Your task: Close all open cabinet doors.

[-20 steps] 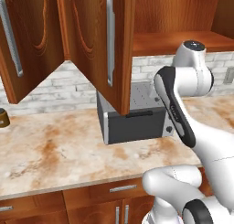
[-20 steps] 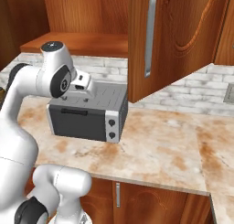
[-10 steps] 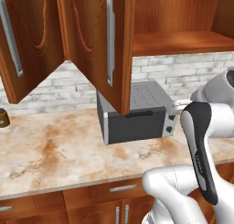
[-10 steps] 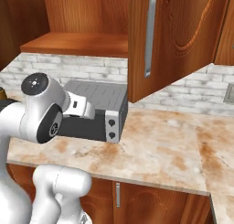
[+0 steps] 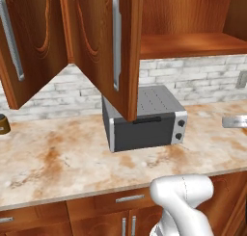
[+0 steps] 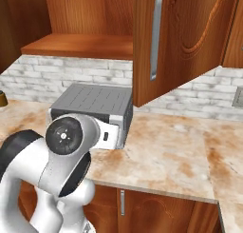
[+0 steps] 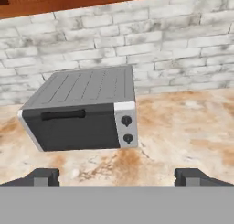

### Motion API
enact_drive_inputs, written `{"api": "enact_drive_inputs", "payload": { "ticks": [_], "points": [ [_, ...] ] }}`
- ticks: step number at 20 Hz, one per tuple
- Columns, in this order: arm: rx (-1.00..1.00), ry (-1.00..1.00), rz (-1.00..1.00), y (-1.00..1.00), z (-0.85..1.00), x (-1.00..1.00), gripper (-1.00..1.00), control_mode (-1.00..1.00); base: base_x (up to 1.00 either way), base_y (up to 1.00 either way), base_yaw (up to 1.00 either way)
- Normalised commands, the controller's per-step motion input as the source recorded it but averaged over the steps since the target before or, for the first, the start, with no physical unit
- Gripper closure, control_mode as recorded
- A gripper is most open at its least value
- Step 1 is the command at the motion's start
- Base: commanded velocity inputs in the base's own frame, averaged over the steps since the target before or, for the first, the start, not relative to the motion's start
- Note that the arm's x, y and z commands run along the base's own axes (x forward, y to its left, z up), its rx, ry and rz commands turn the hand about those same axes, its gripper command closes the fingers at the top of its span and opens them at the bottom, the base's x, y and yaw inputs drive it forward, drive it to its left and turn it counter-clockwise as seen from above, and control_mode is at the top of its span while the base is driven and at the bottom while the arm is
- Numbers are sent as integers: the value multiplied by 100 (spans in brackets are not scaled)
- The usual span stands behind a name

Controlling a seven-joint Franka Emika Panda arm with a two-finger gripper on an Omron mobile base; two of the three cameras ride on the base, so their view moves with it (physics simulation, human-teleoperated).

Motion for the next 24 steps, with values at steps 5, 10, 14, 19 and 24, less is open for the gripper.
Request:
{"api": "enact_drive_inputs", "payload": {
  "ticks": [5, 10, 14, 19, 24],
  "points": [
    [4, -22, 3, -46, -7, -56, -100, -100, 0, 0, 0],
    [16, -2, 0, -68, -2, -6, -100, -100, 0, 0, 0],
    [4, -8, 5, -72, 3, 1, -100, -100, 0, 0, 0],
    [1, -8, 9, -71, 24, 8, -100, -100, 0, 0, 0],
    [2, -5, 8, -60, 42, 15, -100, -100, 0, 0, 0]
  ]
}}
